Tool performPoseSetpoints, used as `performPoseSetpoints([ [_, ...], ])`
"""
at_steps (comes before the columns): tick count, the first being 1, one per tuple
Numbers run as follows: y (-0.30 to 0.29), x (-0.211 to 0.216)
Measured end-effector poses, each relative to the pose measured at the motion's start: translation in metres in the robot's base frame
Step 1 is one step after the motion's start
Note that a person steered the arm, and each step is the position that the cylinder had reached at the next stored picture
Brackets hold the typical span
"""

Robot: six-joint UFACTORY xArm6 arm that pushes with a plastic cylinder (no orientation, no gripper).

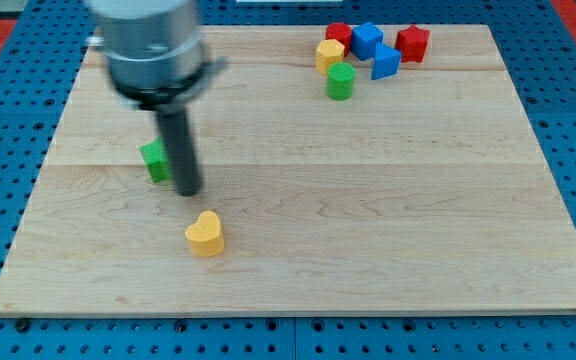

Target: Push the green star to the green circle

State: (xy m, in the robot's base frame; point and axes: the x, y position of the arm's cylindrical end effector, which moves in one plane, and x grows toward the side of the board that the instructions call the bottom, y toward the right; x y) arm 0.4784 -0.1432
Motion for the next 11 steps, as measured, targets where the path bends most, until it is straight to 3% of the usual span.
performPoseSetpoints([
  [1, -0.054, -0.011],
  [3, 0.149, -0.076],
  [4, 0.228, -0.083],
  [5, 0.245, -0.081],
  [6, 0.169, -0.073],
  [7, 0.148, -0.068],
  [8, 0.091, -0.038],
  [9, 0.078, -0.074],
  [10, 0.134, -0.125],
  [11, 0.218, -0.129],
])
